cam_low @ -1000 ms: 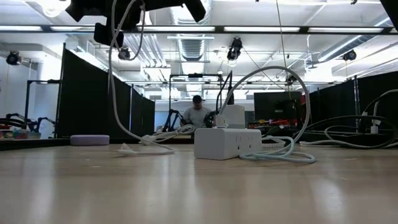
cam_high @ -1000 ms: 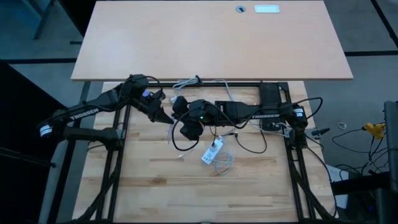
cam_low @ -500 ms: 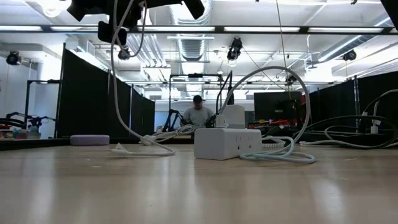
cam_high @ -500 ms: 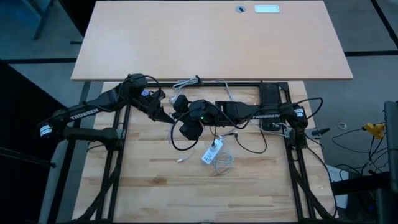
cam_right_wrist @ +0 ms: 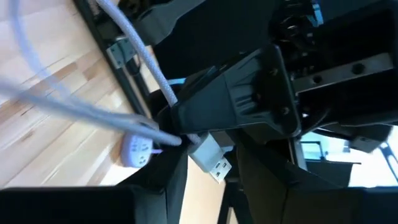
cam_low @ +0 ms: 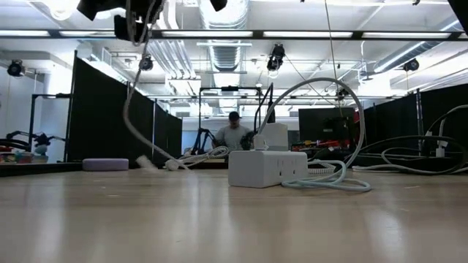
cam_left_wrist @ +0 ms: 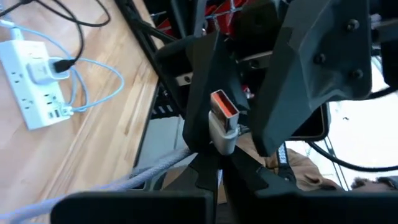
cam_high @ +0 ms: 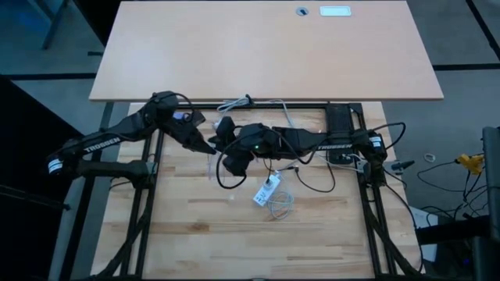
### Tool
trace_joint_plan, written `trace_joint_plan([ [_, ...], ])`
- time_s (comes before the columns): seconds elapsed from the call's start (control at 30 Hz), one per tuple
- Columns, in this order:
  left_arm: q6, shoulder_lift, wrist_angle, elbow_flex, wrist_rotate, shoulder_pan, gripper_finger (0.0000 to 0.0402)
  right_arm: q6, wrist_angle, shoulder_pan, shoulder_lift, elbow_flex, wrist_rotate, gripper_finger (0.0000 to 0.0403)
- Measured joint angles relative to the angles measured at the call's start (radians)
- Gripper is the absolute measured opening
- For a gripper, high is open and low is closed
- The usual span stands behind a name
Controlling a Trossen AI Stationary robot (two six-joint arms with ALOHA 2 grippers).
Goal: Insert USB
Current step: Insert the purple charger cable into the purple outlet extension
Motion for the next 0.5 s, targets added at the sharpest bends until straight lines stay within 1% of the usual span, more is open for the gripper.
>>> trace_joint_plan([
  [0.1,-0.003,-0.001,0.01,0.0,0.003,0.001,0.0,0.0,-0.001,0.0,0.0,0.0,0.0,0.0107],
  [0.17,-0.002,-0.001,0.011,0.0,0.003,0.001,0.0,0.005,-0.008,0.0,0.0,0.0,0.0,0.0074],
  [0.23,0.004,-0.002,0.015,0.0,0.003,0.001,0.0,0.011,-0.018,0.001,0.0,0.0,0.0,0.003],
  [0.27,0.009,-0.002,0.015,0.0,0.003,0.001,0.0,0.016,-0.023,0.001,0.0,0.0,0.0,0.0017],
  [0.4,0.051,-0.004,0.014,0.0,-0.002,0.001,0.0001,0.078,-0.031,0.001,0.0,0.0,0.013,0.0014],
  [0.5,0.083,-0.011,0.013,0.0,-0.016,0.001,0.0009,0.11,-0.05,0.001,-0.003,0.0,0.021,0.0007],
])
